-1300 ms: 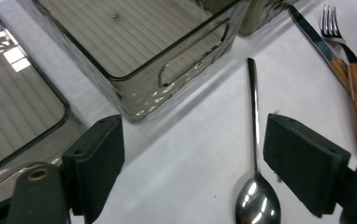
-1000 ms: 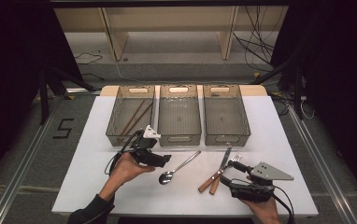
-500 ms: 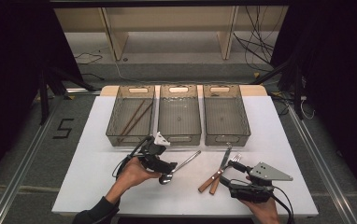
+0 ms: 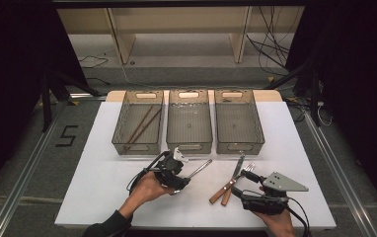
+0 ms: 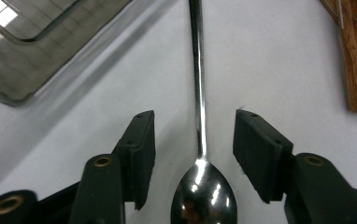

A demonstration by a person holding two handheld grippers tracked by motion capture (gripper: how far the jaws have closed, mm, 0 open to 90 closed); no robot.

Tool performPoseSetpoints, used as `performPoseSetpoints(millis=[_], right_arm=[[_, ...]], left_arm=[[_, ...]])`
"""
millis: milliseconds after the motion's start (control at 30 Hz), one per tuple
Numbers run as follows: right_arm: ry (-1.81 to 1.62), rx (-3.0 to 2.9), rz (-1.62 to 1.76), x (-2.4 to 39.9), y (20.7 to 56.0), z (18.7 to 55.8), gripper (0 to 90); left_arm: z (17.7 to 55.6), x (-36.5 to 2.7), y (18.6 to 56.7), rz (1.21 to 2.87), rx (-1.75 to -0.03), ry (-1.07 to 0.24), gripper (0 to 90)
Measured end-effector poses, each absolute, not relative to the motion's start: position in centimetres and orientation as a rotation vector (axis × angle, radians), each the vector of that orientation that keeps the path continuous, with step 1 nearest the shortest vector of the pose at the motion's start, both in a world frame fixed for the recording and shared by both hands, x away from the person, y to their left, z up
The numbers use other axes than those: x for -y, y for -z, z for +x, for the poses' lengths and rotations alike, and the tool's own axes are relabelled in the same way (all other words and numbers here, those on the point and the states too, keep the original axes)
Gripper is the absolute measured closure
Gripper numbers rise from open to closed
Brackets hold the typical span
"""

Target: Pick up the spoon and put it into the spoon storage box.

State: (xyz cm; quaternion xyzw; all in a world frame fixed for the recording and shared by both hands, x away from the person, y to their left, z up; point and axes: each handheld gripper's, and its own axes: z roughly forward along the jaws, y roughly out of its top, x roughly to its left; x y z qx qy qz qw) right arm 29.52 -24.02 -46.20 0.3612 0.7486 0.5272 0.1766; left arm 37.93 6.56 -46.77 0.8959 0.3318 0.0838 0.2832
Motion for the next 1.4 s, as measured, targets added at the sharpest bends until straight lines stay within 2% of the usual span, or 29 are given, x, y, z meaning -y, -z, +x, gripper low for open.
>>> performPoseSetpoints(millis=[800, 1400], right_arm=[[-1.489, -2.12, 1.017, 24.0, 46.2, 29.5, 27.1], [-1.491, -2.117, 1.019, 24.0, 46.2, 29.5, 27.1]], left_arm=[[38.0, -5.2, 47.6, 2.478, -0.847, -0.242, 83.5], [38.9, -6.4, 47.0, 2.424, -0.885, -0.207, 88.4]])
